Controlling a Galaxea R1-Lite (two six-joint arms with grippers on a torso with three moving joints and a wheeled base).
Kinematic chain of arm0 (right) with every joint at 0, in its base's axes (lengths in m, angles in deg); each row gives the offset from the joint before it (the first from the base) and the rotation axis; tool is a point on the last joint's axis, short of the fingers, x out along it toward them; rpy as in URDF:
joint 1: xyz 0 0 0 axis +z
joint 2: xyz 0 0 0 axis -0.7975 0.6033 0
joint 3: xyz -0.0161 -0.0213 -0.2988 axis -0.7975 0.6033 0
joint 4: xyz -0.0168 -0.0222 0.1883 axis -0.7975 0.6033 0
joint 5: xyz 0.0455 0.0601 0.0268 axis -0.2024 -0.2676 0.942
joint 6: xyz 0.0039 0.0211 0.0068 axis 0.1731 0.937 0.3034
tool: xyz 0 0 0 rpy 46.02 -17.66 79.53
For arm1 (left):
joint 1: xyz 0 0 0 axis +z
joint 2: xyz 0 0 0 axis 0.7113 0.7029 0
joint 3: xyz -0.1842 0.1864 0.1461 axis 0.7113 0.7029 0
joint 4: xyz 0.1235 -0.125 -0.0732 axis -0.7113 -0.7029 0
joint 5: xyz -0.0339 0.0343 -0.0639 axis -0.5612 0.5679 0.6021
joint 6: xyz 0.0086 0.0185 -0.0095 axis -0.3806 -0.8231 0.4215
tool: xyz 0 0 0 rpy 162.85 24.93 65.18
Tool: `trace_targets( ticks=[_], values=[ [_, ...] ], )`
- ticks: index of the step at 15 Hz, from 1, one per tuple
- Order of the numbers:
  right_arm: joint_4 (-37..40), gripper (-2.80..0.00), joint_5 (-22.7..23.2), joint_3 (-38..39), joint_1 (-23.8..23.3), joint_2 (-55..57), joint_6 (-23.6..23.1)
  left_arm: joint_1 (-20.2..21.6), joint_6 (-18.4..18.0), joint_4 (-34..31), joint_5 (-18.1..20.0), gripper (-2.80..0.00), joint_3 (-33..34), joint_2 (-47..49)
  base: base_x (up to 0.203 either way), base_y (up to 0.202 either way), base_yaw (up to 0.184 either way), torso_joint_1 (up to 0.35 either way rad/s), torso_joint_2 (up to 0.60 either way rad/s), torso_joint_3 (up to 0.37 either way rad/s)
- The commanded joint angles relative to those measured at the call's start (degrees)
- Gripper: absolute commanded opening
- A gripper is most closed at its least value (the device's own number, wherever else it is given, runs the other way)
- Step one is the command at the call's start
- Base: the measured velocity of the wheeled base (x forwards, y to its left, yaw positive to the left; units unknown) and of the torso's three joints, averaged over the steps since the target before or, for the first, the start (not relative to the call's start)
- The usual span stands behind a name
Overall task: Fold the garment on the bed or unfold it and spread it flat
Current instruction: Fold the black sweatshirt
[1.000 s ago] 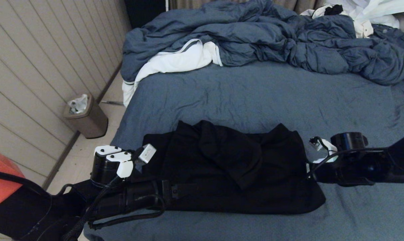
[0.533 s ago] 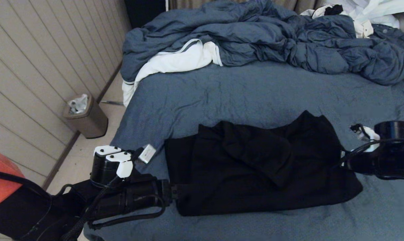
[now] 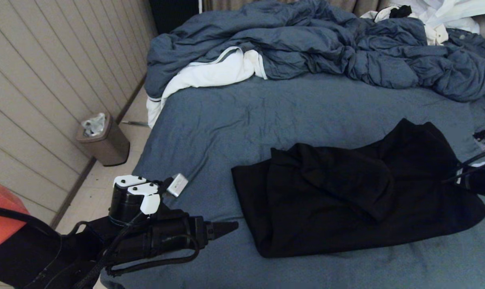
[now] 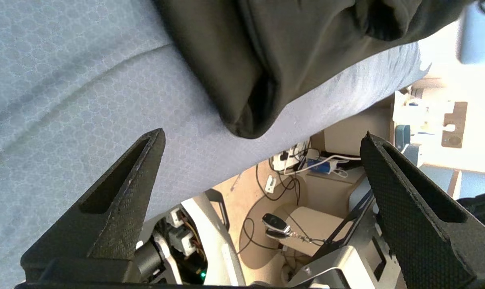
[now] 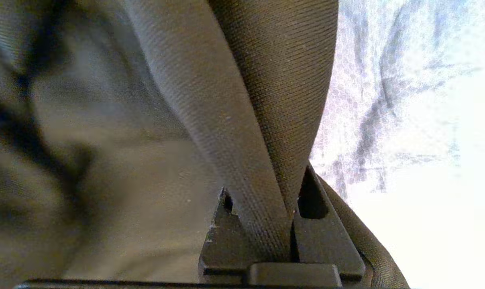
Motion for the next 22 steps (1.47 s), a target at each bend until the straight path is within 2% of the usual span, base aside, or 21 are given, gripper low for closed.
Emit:
trace_targets(
  ticks=[1, 7, 11, 15, 19, 22],
  values=[
    [2.56, -2.8, 0.36, -2.07, 1.66, -2.78, 0.12, 0.01, 0.22, 0.31, 0.07, 0.0, -0.01, -0.15, 0.0, 0.0, 0.0, 0.0, 0.0, 0.0],
    [6.68, -2.8, -0.15, -3.41, 22.7, -7.62, 3.38, -0.08, 0.22, 0.33, 0.07, 0.0, -0.08, -0.24, 0.0, 0.0, 0.0, 0.0, 0.0, 0.0],
    [8.65, -2.8, -5.38, -7.26, 37.83, -6.7, 5.58, -0.12, 0.22, 0.27, 0.07, 0.0, 0.01, -0.1, 0.0, 0.0, 0.0, 0.0, 0.0, 0.0],
    [11.73, -2.8, -9.38, -15.33, 51.65, -0.74, 5.9, -0.26, 0.22, 0.27, -0.11, 0.0, 0.01, -0.32, 0.0, 0.0, 0.0, 0.0, 0.0, 0.0],
    [12.13, -2.8, -10.25, -17.04, 62.23, 4.89, 5.34, -0.26, 0.22, 0.31, -0.11, 0.0, 0.01, -0.37, 0.0, 0.0, 0.0, 0.0, 0.0, 0.0],
    [12.12, -2.8, -10.29, -16.2, 66.29, 7.25, 3.37, -0.26, 0.2, 0.35, -0.11, 0.0, 0.01, -0.23, 0.0, 0.0, 0.0, 0.0, 0.0, 0.0]
  ],
)
